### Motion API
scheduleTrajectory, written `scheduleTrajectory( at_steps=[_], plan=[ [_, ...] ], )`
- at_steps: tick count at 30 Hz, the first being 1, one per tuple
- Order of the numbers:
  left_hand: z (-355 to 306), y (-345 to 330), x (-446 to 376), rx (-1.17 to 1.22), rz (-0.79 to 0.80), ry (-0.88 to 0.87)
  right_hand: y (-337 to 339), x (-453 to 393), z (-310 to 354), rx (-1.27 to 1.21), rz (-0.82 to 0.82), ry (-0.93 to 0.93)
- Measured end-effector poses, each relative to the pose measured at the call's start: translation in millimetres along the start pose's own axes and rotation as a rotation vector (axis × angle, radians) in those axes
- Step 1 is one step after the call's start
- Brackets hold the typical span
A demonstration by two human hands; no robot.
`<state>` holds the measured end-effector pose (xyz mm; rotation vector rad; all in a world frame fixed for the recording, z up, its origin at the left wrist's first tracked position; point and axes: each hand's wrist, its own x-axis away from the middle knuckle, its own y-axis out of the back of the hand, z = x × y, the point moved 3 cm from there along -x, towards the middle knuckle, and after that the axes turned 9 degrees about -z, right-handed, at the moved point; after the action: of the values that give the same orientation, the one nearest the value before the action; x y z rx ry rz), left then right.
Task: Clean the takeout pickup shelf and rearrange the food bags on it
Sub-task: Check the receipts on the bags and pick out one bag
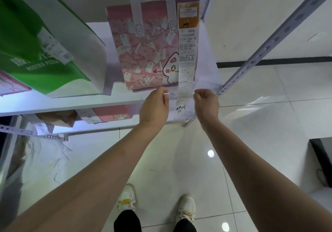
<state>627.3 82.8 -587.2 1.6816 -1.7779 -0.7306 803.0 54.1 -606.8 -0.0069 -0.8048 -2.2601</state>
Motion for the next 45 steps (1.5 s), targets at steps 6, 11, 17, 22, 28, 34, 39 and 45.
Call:
scheduleTrajectory(
  at_steps=[6,11,17,22,28,34,39,45],
  plan=[
    [2,-20,6,-0.005,-0.06,0.066,-16,-21,-5,0.042,0.12,0.061],
    [10,-15,21,0.007,-0.107,0.148,-21,-25,-5,0.057,0.179,0.091],
    [3,-9,34,0.147,-0.107,0.187,6,-3,0,-0.023,0.239,0.122],
    [-19,-17,45,0.315,0.002,0.195,44,24,2,-0.196,0.319,0.087],
    [-40,-15,60,0.538,0.011,0.281,74,45,1,-0.336,0.398,0.04],
    [-56,-1,64,0.61,-0.059,0.36,96,75,-17,-0.271,0.424,0.036],
    [-65,6,65,0.623,-0.058,0.374,107,88,-21,-0.298,0.446,-0.003],
    [-74,16,81,0.65,-0.012,0.331,115,92,-15,-0.337,0.412,-0.021]
  ],
)
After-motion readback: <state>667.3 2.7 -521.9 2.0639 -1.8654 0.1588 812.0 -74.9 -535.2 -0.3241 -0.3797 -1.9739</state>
